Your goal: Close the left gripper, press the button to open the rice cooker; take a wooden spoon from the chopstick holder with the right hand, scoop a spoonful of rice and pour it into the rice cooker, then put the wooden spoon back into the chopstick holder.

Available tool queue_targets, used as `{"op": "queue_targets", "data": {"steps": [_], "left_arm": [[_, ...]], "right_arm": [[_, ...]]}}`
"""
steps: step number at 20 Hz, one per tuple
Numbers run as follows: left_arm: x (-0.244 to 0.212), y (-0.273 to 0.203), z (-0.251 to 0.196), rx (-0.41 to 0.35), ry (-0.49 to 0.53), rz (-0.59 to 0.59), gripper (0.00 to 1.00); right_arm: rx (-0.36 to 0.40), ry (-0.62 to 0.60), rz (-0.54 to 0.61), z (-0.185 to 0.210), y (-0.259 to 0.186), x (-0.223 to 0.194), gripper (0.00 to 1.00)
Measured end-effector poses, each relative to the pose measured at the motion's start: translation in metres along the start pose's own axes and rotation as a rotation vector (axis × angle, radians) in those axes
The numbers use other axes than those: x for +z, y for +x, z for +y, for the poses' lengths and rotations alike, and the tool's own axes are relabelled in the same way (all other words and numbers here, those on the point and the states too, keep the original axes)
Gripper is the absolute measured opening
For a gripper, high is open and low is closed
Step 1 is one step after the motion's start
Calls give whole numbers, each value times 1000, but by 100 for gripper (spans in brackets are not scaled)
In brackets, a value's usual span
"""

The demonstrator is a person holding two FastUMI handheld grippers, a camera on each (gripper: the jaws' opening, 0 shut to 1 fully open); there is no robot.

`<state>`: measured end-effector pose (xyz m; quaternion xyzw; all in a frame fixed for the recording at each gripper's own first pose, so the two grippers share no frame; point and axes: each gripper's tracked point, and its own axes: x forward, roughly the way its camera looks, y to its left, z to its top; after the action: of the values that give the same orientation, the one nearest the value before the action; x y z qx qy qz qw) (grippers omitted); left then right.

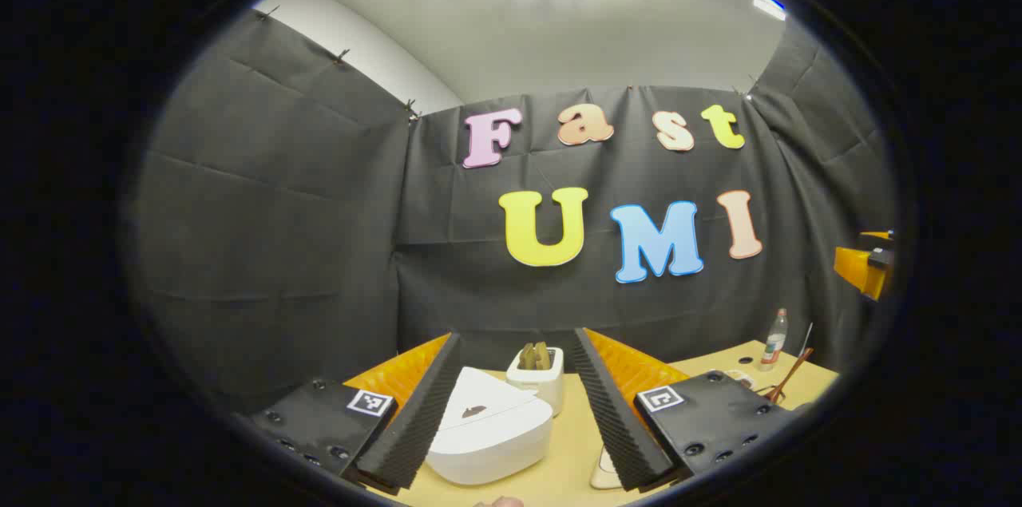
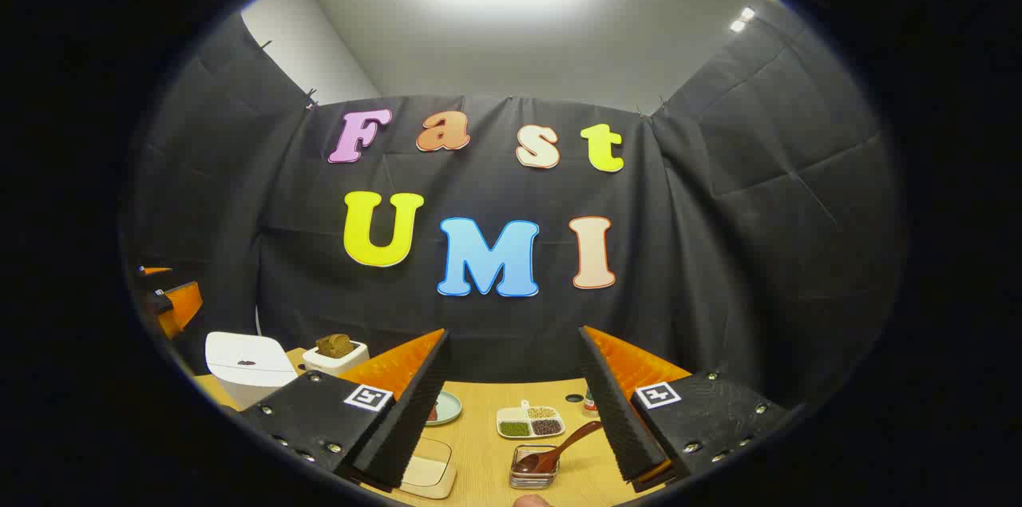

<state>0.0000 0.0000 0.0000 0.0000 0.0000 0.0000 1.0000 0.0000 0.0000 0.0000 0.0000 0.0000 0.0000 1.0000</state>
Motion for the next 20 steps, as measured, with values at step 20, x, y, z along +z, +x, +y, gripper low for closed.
{"op": "queue_targets", "data": {"steps": [20], "left_arm": [[3,-7,-2,-1,10,-5,95]], "right_arm": [[-7,4,17,-7,-7,-8,95]]}}
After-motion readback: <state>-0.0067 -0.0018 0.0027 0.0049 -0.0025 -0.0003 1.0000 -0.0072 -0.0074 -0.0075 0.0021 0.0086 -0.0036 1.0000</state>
